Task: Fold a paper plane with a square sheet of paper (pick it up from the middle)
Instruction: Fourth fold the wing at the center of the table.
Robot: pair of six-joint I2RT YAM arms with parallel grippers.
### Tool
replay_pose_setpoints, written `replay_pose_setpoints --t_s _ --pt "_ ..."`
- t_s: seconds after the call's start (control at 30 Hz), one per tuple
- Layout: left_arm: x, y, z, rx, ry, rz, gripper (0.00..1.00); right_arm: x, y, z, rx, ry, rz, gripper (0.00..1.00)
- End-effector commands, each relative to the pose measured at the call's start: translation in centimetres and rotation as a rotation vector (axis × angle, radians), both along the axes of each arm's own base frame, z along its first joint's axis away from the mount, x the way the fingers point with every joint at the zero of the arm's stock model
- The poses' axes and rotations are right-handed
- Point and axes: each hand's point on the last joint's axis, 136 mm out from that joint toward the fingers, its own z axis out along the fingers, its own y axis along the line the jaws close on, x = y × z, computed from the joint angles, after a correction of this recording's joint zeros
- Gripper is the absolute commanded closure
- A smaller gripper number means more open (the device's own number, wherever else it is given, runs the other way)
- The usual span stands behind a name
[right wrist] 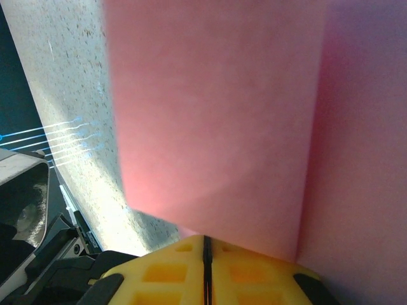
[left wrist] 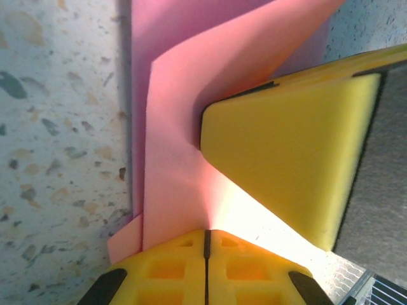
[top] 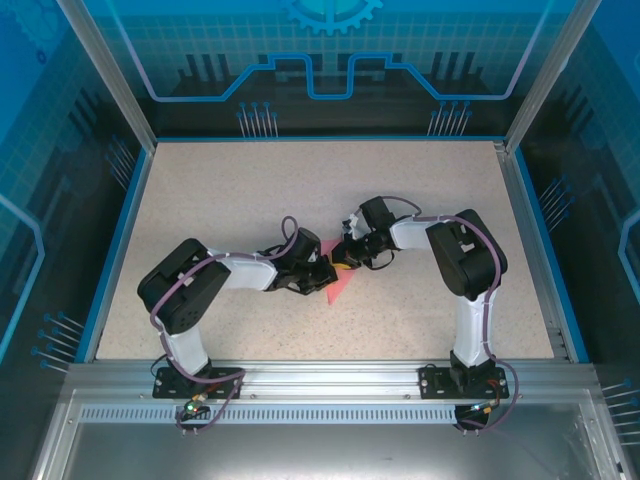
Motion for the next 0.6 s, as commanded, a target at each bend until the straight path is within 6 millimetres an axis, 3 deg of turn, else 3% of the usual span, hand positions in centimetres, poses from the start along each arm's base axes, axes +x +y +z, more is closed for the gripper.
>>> replay_pose_setpoints --t_s 0.0,0.1,0.23,0.4,0.57 --pt "-4.3 4.1 -5.0 0.193 0.158 0.008 0.94 1.1 -1.6 1.1 -0.028 -0.04 -0.044 0.91" --pt "-4.3 4.0 -4.9 0.189 0.152 -0.002 0.95 1.7 -1.6 2.8 0.002 -0.091 -0.033 0.95" --pt "-4.2 3.9 -4.8 0.186 0.143 -0.011 0.95 1.0 -0.7 3.3 0.038 -0.105 0.005 0.99" --pt "-4.2 3.7 -4.9 0.181 0.148 -0.016 0.95 -0.3 0.5 1.8 0.013 -0.083 0.056 0.99" --pt "-4.2 3.7 -4.9 0.182 0.152 -0.016 0.95 0.1 -0.2 -1.0 -0.036 -0.055 0.021 1.0"
